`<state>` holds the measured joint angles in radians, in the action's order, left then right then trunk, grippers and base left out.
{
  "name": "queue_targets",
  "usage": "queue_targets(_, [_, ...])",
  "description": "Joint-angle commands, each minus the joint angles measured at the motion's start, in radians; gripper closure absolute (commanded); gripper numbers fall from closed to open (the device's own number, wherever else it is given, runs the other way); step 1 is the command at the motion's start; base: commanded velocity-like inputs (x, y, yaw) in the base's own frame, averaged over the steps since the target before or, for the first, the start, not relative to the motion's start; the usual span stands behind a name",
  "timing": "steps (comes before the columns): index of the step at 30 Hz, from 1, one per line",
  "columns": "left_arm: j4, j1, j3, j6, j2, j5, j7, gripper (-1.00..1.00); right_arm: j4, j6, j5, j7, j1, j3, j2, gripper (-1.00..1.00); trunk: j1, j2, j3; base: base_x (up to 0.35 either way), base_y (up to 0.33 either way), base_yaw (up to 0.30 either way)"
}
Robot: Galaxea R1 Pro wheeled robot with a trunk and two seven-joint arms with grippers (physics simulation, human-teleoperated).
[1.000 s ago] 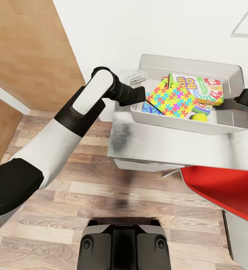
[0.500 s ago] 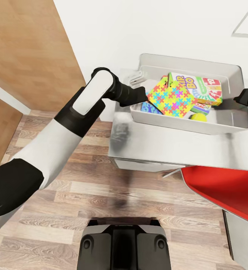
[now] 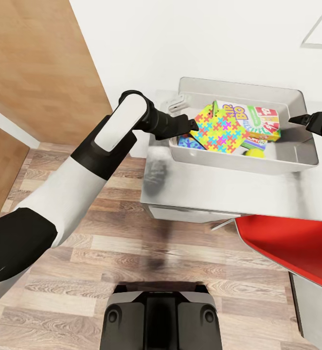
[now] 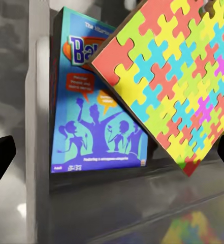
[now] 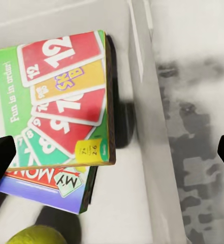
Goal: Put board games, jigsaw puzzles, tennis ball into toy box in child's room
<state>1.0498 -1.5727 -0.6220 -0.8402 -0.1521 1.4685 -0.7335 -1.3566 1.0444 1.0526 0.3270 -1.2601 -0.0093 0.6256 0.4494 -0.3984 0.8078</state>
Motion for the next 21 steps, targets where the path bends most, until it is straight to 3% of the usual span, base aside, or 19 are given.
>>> queue_targets(1, [0.001, -0.001, 0.0, 0.001, 0.0, 0.01, -0.011, -1.0, -0.002, 0.003, 0.01, 0.01, -0.001, 0.0, 0.0, -1.0, 0.001, -0.002, 0.001, 0.0, 0.0, 0.0])
queue_targets(14, [0.015, -0.001, 0.003, -0.002, 0.006, 0.012, -0.012, -1.0, -0.006, 0.003, 0.011, 0.009, -0.001, 0.0, 0.0, -1.0, 0.001, -0.002, 0.001, 0.0, 0.0, 0.0])
queue_targets(18, [0.069, -0.001, 0.011, -0.005, 0.011, 0.013, -0.028, -1.0, -0.02, 0.003, 0.011, 0.009, -0.001, -0.004, 0.003, -1.0, 0.001, -0.002, 0.001, 0.0, 0.0, 0.0])
queue_targets(21, [0.144, -0.001, 0.044, -0.012, 0.021, 0.018, -0.068, -1.0, -0.051, 0.003, 0.011, 0.009, -0.001, -0.018, 0.015, -1.0, 0.001, -0.002, 0.001, 0.0, 0.0, 0.0])
